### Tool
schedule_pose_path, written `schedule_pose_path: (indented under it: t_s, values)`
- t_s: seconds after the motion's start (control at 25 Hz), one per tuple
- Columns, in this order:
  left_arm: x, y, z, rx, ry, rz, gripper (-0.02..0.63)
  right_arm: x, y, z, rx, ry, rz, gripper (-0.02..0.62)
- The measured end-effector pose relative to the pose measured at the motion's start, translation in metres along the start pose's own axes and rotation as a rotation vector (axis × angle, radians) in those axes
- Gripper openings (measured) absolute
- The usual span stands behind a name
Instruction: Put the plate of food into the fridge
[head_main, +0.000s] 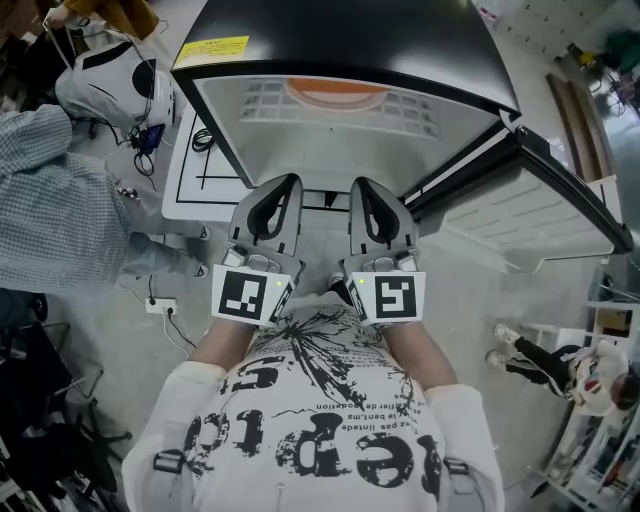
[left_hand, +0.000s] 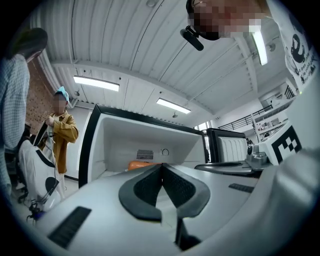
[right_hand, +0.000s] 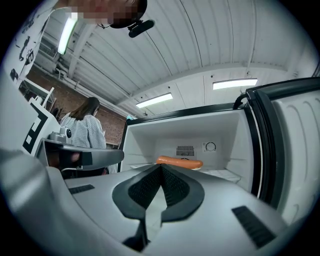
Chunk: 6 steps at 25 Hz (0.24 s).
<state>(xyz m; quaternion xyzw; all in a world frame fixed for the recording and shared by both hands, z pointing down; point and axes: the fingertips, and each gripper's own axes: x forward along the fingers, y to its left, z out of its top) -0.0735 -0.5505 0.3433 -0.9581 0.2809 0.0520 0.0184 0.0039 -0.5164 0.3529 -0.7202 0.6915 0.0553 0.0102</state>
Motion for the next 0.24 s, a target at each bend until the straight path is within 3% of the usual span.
schedule_pose_path:
  t_s: [0.24]
  values:
    - [0.0022,-0.002,-0.0052,0.0,0.01,0.009,0.008,-0.0012,-0.0038,-0.002,-0.014,0.008,0.004,0.002]
